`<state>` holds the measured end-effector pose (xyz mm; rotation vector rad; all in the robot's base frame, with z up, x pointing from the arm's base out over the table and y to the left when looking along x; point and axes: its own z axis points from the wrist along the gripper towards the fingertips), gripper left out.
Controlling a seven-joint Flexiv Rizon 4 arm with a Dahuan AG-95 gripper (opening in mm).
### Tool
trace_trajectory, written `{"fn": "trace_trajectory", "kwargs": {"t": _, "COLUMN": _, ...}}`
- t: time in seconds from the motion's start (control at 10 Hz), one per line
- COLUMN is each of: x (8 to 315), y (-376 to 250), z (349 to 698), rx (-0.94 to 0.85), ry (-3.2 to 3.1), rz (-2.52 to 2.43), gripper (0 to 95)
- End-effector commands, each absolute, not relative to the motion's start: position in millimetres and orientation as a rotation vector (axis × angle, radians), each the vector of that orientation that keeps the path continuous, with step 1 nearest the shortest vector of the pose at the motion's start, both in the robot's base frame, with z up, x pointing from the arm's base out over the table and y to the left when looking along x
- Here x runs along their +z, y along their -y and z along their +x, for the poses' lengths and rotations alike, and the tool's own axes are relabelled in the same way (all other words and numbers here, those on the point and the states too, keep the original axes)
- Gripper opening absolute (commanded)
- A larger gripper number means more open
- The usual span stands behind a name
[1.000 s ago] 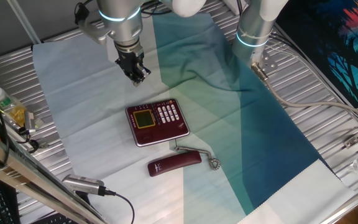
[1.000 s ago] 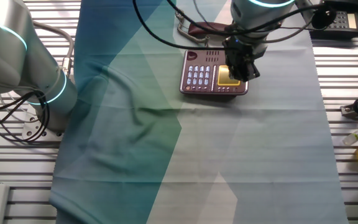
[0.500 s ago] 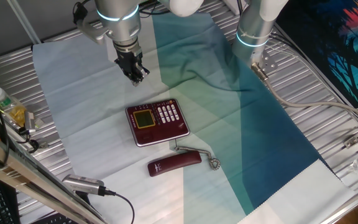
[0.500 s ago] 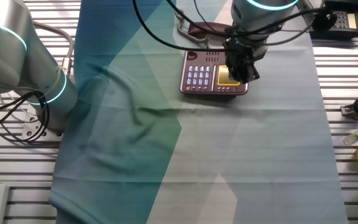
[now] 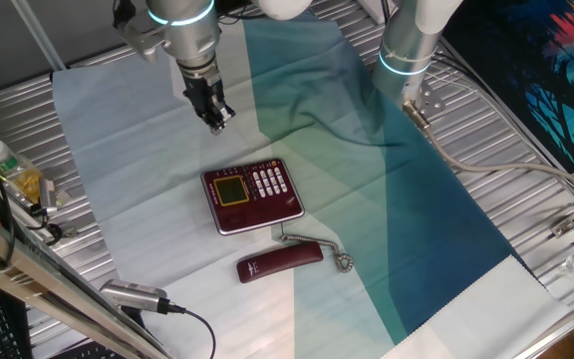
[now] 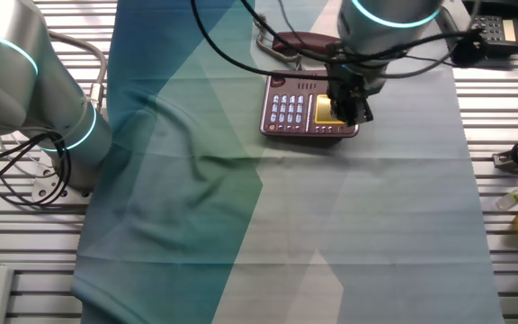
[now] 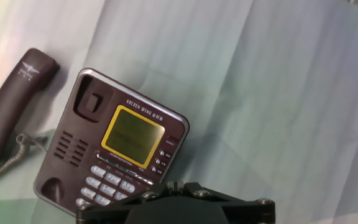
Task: Place the handset of the telephone on the corresponding phone cradle
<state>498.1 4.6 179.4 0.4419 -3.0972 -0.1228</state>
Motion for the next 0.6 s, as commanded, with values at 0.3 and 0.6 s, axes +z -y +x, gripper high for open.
{"fn": "trace_trajectory", "kwargs": {"t": 0.3, "x": 180.5, "y": -3.9, "z": 495.2, "rx": -0.144, "ry": 3.100, "rz": 0.515, "gripper": 0.0}}
{"fn": "trace_trajectory", "kwargs": {"t": 0.6, "x": 180.5, "y": -3.9, "z": 495.2, "rx": -0.172, "ry": 3.062, "rz": 0.524, "gripper": 0.0}}
